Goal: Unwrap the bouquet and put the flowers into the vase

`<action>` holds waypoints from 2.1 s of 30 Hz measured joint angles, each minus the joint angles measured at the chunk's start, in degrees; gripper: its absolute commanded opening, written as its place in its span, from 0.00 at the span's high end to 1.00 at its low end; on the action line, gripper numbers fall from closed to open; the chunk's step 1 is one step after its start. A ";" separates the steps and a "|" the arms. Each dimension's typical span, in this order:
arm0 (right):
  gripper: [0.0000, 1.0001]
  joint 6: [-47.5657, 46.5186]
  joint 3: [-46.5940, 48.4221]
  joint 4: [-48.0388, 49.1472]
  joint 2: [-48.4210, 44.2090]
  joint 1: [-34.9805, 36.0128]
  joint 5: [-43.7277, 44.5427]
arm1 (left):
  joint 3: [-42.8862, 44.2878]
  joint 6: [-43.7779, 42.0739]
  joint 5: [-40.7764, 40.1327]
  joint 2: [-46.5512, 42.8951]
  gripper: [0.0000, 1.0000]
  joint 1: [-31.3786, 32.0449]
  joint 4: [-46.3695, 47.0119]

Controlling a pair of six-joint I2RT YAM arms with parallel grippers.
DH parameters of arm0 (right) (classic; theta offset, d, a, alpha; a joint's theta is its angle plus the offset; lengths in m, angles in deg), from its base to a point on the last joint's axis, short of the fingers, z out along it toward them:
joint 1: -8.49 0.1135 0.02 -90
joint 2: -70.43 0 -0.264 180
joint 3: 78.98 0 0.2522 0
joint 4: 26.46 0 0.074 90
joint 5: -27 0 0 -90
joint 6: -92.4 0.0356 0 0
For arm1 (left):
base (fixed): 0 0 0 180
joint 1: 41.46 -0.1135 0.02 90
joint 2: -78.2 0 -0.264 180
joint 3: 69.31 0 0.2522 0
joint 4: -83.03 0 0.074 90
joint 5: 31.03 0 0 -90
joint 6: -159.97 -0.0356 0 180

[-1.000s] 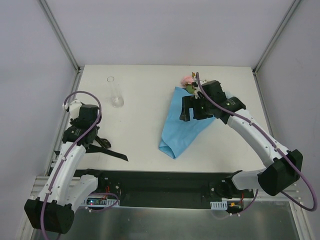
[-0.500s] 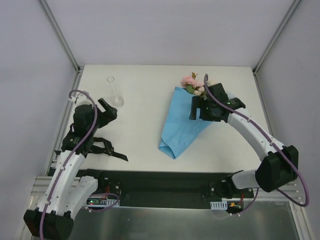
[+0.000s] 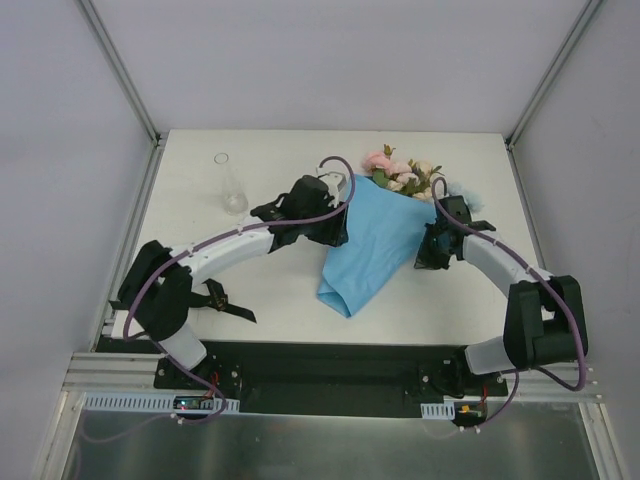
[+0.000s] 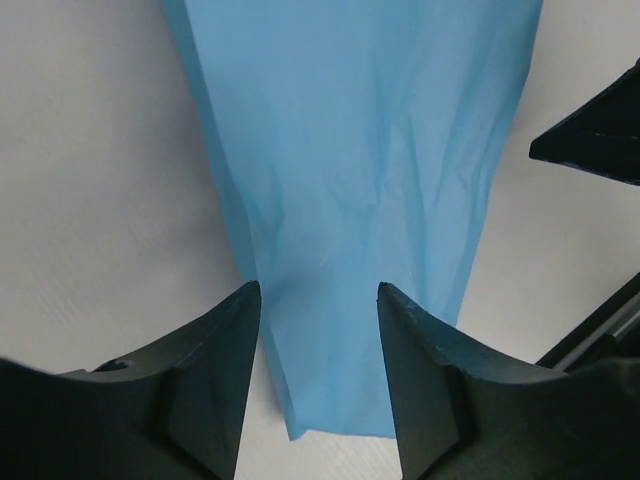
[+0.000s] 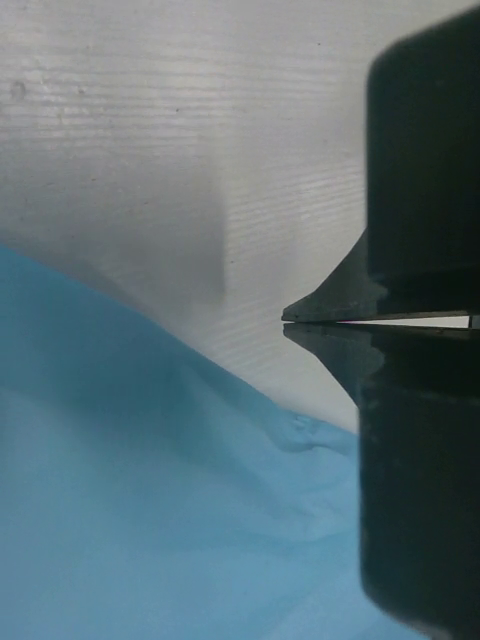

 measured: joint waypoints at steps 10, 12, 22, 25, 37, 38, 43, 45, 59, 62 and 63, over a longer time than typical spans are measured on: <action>0.98 -4.59 5.22 6.19 14.03 -0.02 -0.28 | 5.42 -3.48 3.72 7.02 0.31 0.52 -4.63; 0.97 -5.03 8.50 7.28 16.55 -0.02 -0.94 | 5.42 -3.85 3.69 6.97 0.28 0.52 -4.96; 0.77 -7.02 12.52 7.72 14.56 -0.17 0.33 | 5.57 -2.05 6.03 6.40 0.21 -6.21 -5.62; 0.70 -7.30 7.41 5.42 6.12 -0.26 0.59 | 8.39 -0.57 10.82 8.61 0.27 -9.46 -6.10; 0.48 -5.53 4.20 -7.67 -27.63 -2.23 8.15 | 20.39 -1.90 35.69 19.30 0.19 4.26 -0.96; 0.46 -5.16 5.60 -8.92 -30.08 -2.38 10.34 | 20.55 -2.82 36.39 19.28 0.15 6.62 -0.90; 0.40 -4.74 12.17 -11.21 -38.34 -2.82 17.73 | 20.74 -8.24 39.43 19.23 0.11 16.35 -0.90; 0.39 -5.01 14.49 -11.61 -38.27 -2.97 17.66 | 20.52 -10.03 39.34 18.80 0.17 18.14 -1.27; 0.64 -3.19 5.22 -8.48 -9.05 -0.66 -5.79 | 4.83 -12.48 17.05 -2.38 0.12 6.73 -2.40; 0.65 -0.39 -1.20 -7.28 -10.34 -2.99 -4.28 | 9.88 -13.44 12.41 3.43 0.13 9.07 -6.01; 0.65 0.59 -3.50 -6.95 -11.15 -4.74 -4.07 | 12.35 -13.99 10.60 6.45 0.13 10.23 -7.21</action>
